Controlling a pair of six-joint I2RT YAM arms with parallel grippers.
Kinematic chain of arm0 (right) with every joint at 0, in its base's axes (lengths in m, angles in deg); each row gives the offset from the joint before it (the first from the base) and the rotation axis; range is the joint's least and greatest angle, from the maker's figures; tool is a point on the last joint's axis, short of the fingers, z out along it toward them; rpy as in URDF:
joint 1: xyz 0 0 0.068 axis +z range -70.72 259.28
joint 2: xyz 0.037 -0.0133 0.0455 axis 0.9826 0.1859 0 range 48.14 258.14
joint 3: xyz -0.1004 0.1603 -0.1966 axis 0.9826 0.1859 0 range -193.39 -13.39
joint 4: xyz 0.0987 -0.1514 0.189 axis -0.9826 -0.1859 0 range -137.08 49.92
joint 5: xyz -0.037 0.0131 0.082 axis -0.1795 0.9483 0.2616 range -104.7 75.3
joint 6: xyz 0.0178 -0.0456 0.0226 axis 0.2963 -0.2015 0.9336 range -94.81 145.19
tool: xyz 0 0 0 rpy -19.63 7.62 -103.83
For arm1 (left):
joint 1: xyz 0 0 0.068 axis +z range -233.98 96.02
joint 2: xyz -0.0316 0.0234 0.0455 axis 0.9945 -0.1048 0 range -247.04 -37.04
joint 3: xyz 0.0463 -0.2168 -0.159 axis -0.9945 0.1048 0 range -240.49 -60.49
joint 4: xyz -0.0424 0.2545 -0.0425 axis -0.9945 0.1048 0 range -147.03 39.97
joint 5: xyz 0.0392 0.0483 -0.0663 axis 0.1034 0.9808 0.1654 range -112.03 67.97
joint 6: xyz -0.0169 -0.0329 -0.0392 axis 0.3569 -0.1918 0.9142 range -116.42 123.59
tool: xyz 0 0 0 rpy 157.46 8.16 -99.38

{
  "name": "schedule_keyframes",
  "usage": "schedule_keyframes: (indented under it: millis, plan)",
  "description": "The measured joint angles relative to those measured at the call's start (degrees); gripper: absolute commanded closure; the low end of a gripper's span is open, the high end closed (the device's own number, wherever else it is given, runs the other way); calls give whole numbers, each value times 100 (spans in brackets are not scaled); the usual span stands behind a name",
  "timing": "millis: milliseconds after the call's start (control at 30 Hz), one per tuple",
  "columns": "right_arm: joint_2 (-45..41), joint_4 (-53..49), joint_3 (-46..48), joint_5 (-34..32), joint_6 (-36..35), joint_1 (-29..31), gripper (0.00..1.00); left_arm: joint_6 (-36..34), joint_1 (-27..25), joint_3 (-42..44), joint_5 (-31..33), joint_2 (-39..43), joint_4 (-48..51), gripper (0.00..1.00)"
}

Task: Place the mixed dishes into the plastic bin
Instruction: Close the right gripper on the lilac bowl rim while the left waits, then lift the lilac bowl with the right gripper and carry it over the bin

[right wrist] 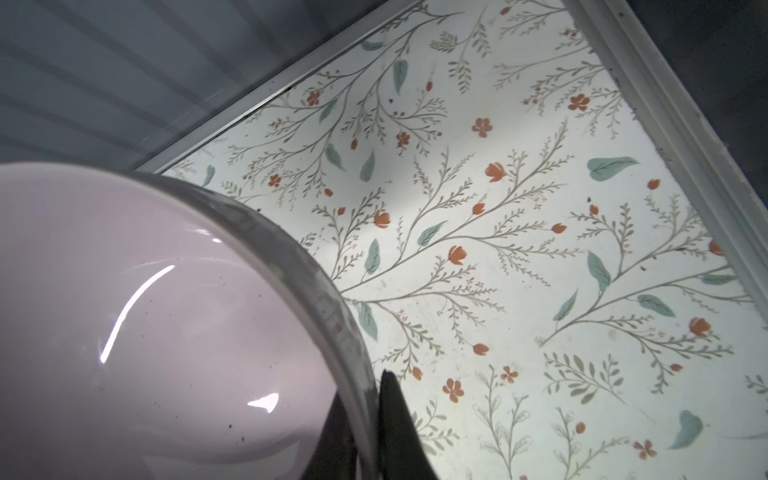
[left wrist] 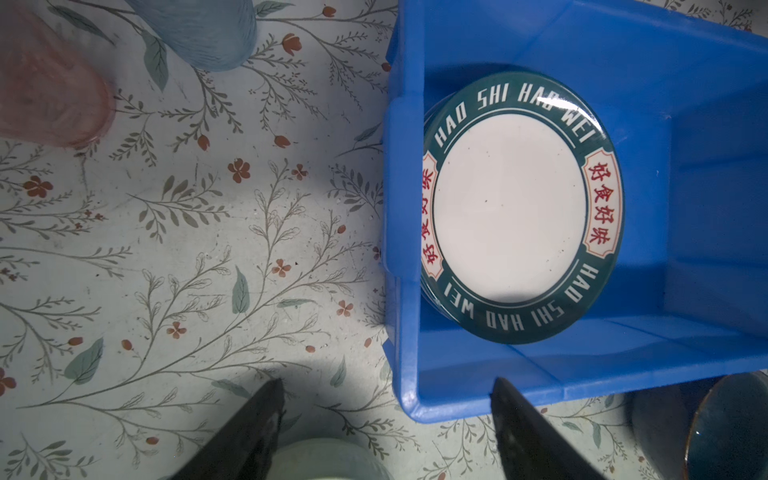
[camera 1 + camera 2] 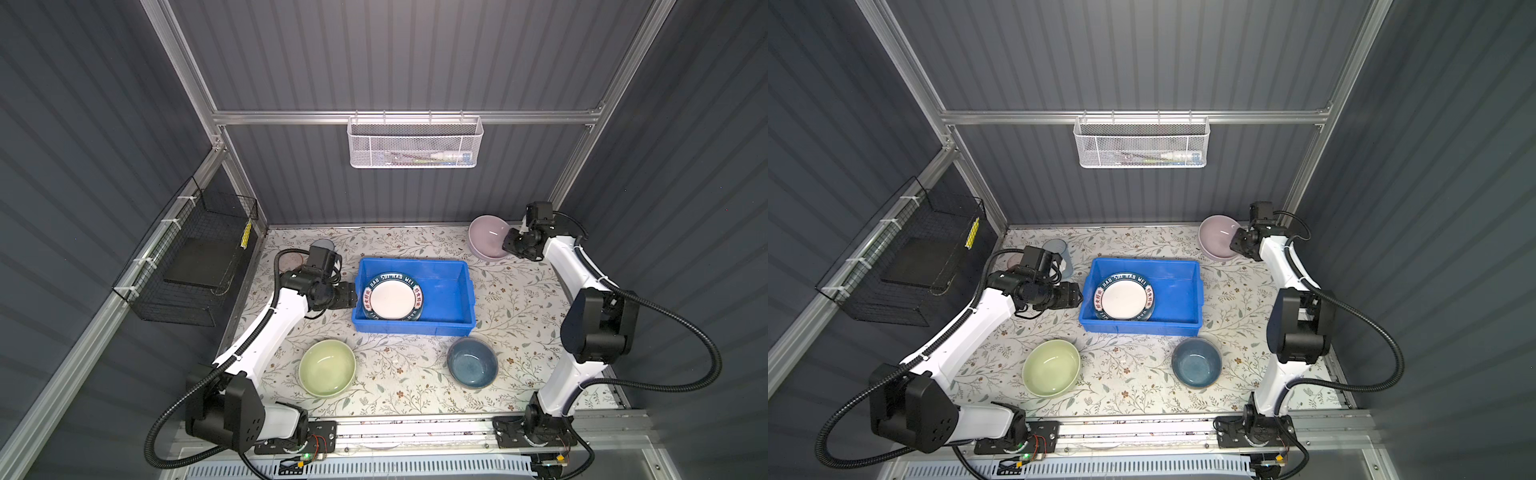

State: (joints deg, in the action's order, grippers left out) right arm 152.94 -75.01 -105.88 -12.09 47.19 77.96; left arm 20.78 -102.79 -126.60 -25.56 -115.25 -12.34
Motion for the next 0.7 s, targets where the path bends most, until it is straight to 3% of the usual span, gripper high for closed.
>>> schedule_keyframes:
  millis: [500,700]
  plan:
    - [-28,-1049,-929,216,-468,2334,100,2,0,24,358,310,70,9]
    - [398,-1108,-1270,210,-431,2889,100,68,0,114,509,407,55,6]
